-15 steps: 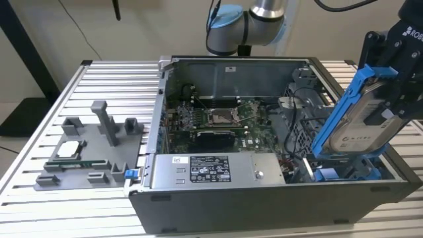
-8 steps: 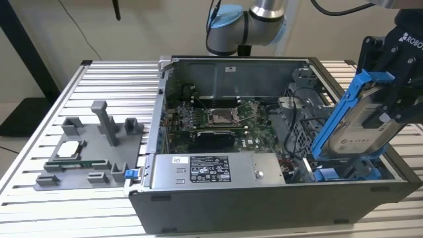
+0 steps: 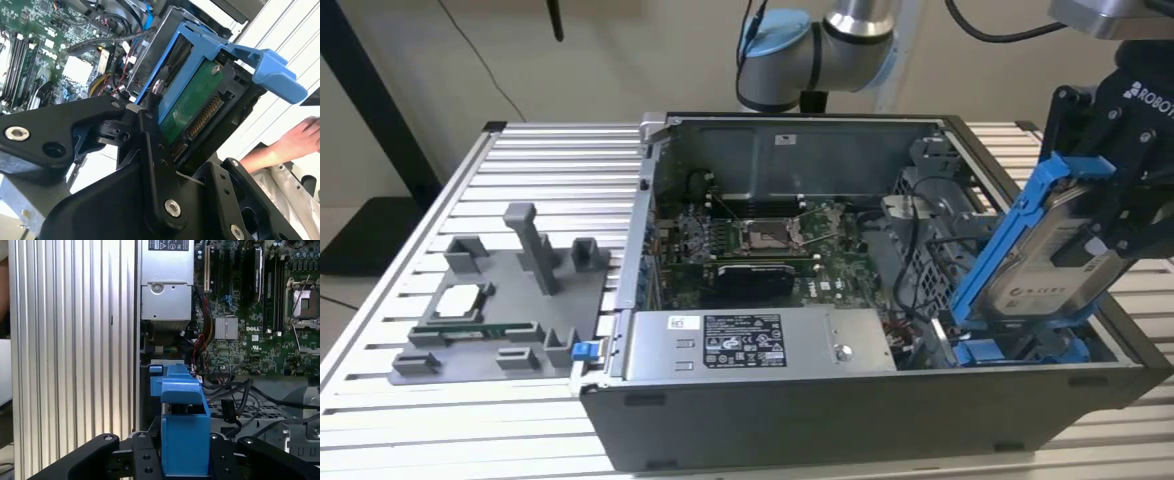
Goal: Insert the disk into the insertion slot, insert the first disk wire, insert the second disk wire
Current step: 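Insert the disk into the insertion slot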
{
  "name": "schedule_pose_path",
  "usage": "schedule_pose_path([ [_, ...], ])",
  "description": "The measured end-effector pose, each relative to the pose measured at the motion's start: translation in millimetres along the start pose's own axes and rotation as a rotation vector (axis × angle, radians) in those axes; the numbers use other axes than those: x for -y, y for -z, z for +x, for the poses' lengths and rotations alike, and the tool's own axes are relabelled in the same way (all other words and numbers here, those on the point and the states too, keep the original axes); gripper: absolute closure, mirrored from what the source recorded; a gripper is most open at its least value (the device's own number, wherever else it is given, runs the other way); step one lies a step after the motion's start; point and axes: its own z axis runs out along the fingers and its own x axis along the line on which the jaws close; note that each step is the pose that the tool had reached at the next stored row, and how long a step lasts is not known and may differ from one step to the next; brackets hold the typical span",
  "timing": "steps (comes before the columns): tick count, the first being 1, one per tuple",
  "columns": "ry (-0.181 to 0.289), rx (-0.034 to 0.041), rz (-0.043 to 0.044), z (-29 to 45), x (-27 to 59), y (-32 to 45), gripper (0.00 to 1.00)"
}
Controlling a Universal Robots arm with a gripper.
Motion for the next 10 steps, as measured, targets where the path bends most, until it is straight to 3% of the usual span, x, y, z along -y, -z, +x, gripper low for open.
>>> schedule_pose_path([
  [5,0.0,0.0005,-0.0001,-0.2,0.8,-6.4,1.0],
  [10,0.0,0.0065,-0.0001,-0.4,1.0,-11.3,1.0],
])
